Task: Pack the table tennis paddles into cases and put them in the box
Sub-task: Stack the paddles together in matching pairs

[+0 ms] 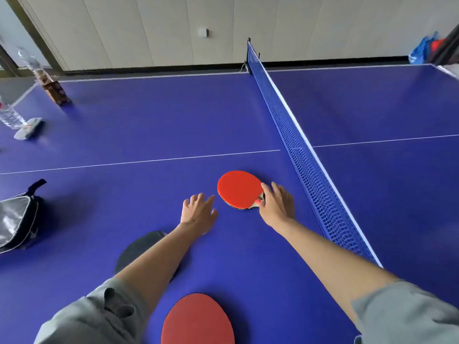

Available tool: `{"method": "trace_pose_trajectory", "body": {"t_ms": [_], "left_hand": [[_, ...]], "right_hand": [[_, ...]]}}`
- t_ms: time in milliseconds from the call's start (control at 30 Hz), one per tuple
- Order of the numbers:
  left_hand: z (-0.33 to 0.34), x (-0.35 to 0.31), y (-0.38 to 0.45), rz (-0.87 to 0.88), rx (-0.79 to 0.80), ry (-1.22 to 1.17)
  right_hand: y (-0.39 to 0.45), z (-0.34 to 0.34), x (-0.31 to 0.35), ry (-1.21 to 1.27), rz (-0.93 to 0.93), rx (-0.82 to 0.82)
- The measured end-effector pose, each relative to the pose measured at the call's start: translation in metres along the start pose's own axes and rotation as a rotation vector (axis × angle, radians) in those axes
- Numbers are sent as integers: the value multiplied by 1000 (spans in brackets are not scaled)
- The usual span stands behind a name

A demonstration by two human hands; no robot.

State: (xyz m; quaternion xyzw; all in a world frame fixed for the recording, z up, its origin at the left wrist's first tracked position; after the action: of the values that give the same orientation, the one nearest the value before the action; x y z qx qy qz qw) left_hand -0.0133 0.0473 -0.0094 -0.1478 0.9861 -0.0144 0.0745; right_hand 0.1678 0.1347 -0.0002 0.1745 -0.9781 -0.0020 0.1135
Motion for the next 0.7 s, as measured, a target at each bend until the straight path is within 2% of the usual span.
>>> {"method": "trace_pose_trajectory", "body": {"t_ms": [367,567,700], "left_hand": [[73,-10,90,-183,99,-324],[105,-20,107,-333,40,-463],[113,-24,109,-437,-19,-535]], "right_hand": [[92,76,-6,88,35,58],[120,121,-16,137,105,189],[121,126,-13,316,104,90]]}}
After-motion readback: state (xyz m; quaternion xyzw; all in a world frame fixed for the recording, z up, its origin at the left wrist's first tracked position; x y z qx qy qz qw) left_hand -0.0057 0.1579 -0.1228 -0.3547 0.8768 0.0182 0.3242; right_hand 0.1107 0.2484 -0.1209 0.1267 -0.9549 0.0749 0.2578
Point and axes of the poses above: each hand's wrist, its own y-axis towards the middle knuckle, its own z-axis out of the palm, x = y × z, the point moved 5 cm from there along y, towards the middle knuckle, and after that the axes turned 8 degrees about -x, right-handed, at the moved point
